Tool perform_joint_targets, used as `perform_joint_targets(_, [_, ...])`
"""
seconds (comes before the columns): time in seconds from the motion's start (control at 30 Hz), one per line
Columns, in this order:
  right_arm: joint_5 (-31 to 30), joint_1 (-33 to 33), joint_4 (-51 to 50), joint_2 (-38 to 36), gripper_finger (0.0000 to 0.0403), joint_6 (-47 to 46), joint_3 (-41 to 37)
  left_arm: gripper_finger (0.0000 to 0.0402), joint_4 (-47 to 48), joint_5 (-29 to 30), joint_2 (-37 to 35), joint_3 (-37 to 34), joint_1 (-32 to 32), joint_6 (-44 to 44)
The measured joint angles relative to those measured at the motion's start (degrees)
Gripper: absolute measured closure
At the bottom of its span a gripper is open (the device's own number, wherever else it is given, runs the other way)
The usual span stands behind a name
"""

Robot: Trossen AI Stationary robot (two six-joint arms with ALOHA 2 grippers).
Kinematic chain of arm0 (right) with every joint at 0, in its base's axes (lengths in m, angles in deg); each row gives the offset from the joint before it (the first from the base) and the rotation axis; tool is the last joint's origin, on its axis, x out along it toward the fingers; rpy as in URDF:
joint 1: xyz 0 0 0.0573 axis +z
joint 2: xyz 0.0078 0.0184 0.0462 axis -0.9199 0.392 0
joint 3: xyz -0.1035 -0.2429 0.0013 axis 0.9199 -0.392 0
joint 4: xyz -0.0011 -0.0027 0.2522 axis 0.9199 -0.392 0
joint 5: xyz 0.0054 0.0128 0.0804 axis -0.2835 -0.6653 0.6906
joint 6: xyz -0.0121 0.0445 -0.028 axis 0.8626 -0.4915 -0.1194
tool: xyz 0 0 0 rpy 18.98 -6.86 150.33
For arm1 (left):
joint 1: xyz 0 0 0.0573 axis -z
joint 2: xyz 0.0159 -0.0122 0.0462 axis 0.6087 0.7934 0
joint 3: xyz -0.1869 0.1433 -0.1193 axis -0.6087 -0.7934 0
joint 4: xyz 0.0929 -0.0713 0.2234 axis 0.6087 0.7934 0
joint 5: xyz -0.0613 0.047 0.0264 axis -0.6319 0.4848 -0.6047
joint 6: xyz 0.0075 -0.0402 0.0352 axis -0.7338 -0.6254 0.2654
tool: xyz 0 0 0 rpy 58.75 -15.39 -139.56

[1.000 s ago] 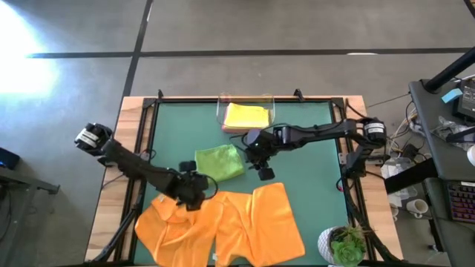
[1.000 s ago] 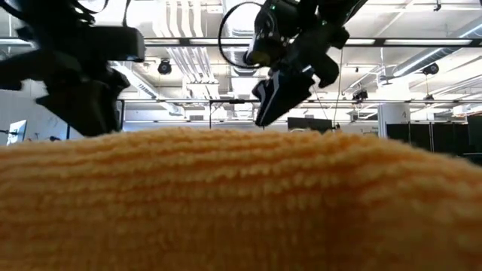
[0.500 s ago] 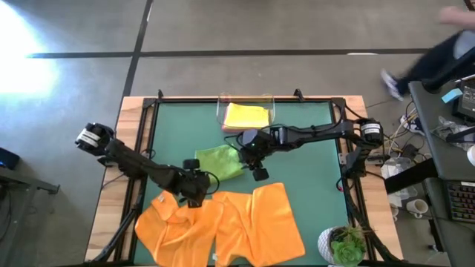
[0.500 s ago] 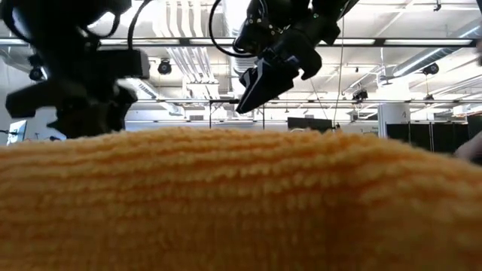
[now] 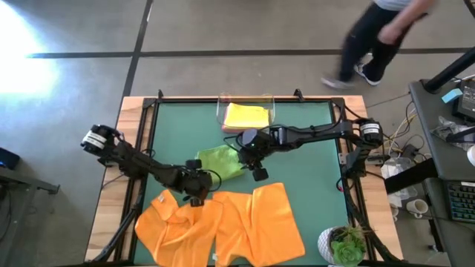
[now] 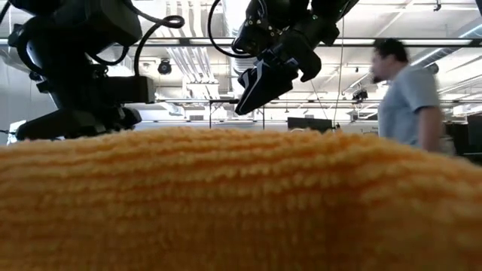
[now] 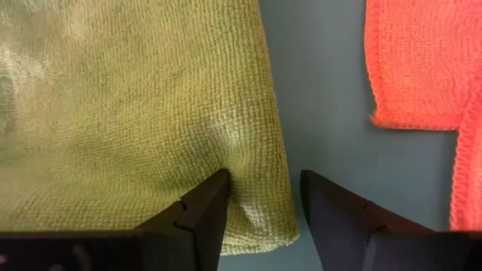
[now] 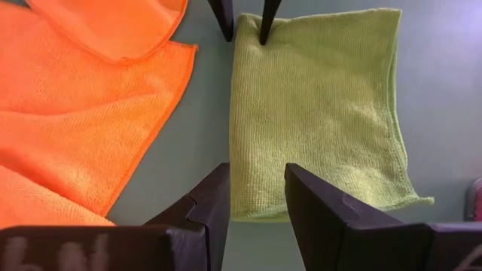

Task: Fold microfiber towels
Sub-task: Put the green microfiber towel into the transparent bin

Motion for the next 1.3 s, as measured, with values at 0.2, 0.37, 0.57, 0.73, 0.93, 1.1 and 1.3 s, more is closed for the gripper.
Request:
perform_joint_targets(0.2, [0.00, 0.00, 0.04, 0.00, 0.0284, -0.15, 0.00, 0.0247, 0.07, -0.77, 2.04, 0.08, -0.22, -0.09])
perform_joint_targets(0.37, [0.00, 0.07, -0.07, 0.00, 0.0284, 0.36, -0.35, 0.0258, 0.47, -1.76, 2.58, 0.04, -1.37, -0.24])
perform_joint_targets(0.57, [0.00, 1.23, 0.40, 0.00, 0.0278, 2.22, -0.66, 0.0340, 0.60, -2.02, 2.47, 0.39, -2.52, -0.18])
perform_joint_targets(0.73, [0.01, 1.39, 1.65, 0.40, 0.0244, -1.31, -0.66, 0.0393, 0.53, -1.77, 2.44, 0.30, -2.64, -1.71])
perform_joint_targets(0.93, [0.00, 1.36, 1.88, 4.61, 0.0199, -0.64, -0.70, 0.0388, 0.37, -2.09, 1.96, 0.28, -2.73, -3.18])
perform_joint_targets(1.1, [-0.02, 1.63, 1.84, 8.71, 0.0192, -0.11, 1.04, 0.0387, 0.32, -2.48, 1.51, 0.26, -2.95, -4.64])
perform_joint_targets(1.3, [-1.05, 1.64, 1.87, 12.16, 0.0192, 0.50, 4.15, 0.0387, 0.27, -2.55, 1.44, 0.23, -2.95, -4.68])
